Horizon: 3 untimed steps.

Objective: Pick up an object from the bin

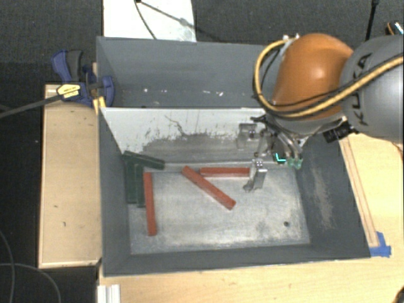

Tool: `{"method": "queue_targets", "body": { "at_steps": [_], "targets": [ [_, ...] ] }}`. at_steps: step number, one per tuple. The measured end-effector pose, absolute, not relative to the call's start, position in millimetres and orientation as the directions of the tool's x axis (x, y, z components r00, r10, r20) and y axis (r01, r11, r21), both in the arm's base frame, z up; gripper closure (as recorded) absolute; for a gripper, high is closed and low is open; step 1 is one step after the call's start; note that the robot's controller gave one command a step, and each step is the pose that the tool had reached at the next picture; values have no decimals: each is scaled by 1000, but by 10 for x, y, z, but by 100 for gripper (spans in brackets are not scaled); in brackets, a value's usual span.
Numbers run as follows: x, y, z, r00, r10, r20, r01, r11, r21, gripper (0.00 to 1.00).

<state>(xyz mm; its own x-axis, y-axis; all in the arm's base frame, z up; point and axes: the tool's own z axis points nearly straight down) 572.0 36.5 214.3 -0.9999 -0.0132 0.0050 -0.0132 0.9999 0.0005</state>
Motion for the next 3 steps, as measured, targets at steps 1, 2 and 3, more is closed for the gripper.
{"method": "queue_targets", "body": {
  "at_steps": [1, 2, 3],
  "targets": [
    [5589, 726, 670, -997, 73, -1, 73, 997, 2, 0],
    [5532, 872, 1013, -973, 233, -6, 233, 973, 3, 0],
    [5590, 927, 1005, -944, 331, -6, 331, 944, 3, 0]
  ]
}}
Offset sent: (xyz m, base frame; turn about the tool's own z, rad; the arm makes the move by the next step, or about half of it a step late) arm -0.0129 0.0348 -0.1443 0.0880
